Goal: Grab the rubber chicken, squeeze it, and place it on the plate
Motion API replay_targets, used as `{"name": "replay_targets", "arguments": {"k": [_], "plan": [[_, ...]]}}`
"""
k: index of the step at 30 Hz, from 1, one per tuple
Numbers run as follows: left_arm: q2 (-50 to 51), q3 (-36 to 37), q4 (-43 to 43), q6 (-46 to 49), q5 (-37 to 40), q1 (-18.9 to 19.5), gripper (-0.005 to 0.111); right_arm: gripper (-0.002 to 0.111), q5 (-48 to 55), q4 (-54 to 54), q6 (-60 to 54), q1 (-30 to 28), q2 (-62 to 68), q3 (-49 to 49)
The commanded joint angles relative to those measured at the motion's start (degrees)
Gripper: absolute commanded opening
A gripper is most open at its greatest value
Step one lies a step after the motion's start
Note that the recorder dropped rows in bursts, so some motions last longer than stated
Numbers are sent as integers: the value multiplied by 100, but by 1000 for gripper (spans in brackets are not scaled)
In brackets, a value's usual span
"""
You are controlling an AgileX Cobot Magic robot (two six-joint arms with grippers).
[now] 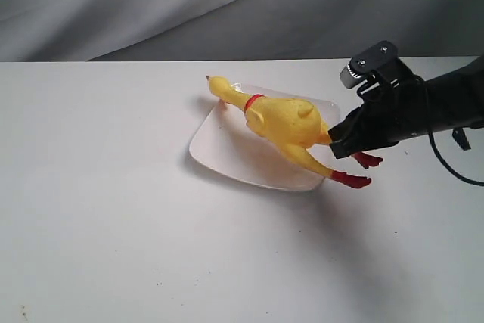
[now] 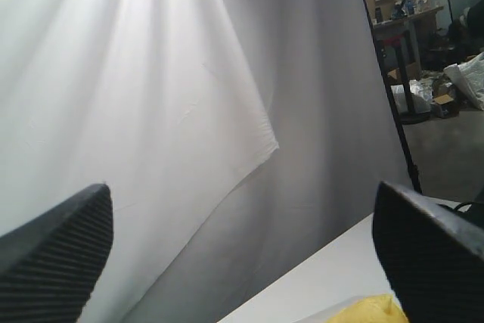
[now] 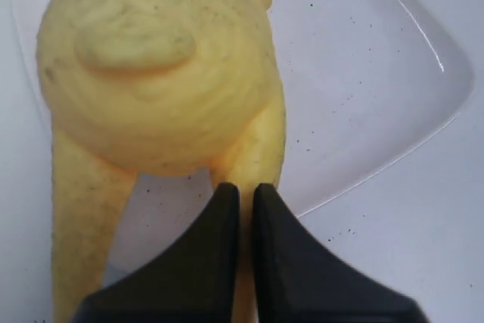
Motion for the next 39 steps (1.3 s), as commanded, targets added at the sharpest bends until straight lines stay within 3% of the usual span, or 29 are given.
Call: {"name": "replay_targets", "arguments": {"k": [1, 4, 7, 11, 13, 14, 17, 19, 27, 32, 39], "plan": [[-35, 24, 11, -75, 40, -8, 87, 1, -86, -34, 401, -5, 75, 24], [-35, 24, 11, -87, 40, -8, 87, 15, 56, -452, 623, -5, 163, 24], [-35, 24, 11, -99, 40, -8, 87, 36, 55, -720, 934, -5, 243, 24], [-35, 24, 11, -97, 98, -8, 87, 48, 55, -899, 1249, -5, 150, 13], [-35, 24, 11, -97, 246, -8, 83, 45, -72, -1004, 1539, -5, -102, 13], [-94, 24, 11, -97, 485, -8, 72, 39, -130, -1173, 1825, -5, -510, 13], [-590, 24, -92, -97, 837, -8, 27, 0, -133, -1349, 1907, -5, -1796, 13], [-1081, 24, -262, -97, 703, -8, 0, 0, -107, -1363, 1896, 69, -2674, 13], [-2699, 180, -684, -102, 485, -8, 0, 0, -147, -1323, 1938, 1102, -5826, 76], [-2967, 625, -684, -112, 485, -8, 0, 0, -290, -1289, 1949, 1152, -7487, 720], [-2967, 726, -673, -101, 485, -8, 0, 0, -157, -1279, 1948, 1152, -8492, 1102]]}}
